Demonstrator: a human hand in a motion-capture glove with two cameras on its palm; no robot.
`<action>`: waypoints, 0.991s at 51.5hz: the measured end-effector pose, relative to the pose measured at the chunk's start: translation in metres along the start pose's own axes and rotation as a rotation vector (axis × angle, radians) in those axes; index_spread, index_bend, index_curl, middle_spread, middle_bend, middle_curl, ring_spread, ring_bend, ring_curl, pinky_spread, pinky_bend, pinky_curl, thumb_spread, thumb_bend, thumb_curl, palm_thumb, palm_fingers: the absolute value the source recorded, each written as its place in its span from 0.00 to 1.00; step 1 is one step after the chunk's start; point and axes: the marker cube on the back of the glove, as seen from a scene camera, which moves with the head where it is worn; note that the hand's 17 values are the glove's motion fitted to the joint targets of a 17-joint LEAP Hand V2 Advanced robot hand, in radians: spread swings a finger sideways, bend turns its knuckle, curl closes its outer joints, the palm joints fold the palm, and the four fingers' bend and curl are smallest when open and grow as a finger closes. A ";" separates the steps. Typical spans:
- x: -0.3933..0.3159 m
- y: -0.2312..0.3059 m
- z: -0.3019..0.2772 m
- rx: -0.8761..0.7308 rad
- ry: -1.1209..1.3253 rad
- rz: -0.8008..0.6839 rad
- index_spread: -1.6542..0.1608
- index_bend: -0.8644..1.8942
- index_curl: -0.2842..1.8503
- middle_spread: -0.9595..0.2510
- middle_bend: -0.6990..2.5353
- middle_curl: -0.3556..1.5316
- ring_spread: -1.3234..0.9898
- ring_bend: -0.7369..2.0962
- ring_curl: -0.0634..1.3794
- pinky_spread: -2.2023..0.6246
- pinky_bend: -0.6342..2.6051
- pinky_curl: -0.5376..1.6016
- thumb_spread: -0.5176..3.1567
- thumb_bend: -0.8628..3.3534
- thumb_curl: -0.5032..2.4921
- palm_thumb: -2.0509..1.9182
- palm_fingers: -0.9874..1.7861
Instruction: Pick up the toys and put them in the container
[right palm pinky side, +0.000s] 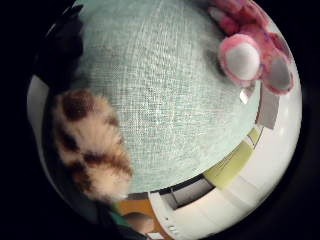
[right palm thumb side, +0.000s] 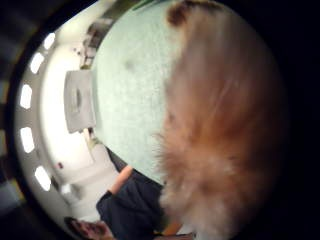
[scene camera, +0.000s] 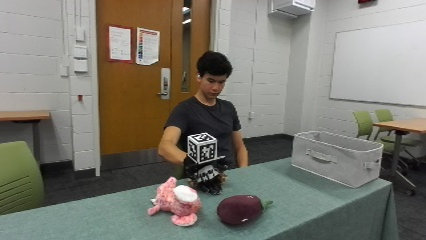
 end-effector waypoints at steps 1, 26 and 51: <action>-0.001 0.000 -0.001 0.022 0.017 -0.002 0.79 0.39 0.35 0.73 0.28 0.35 0.44 0.35 0.19 0.72 0.38 0.42 0.45 0.23 0.24 0.57 0.40; -0.021 -0.037 -0.059 0.084 0.030 0.018 0.73 0.38 0.37 0.52 0.41 0.45 0.38 0.62 0.37 0.62 0.41 0.43 0.41 0.26 0.35 0.67 0.82; -0.262 -0.079 -0.269 0.338 0.036 -0.353 0.72 0.47 0.47 0.49 0.50 0.54 0.40 0.69 0.43 0.61 0.43 0.45 0.33 0.25 0.42 0.67 0.80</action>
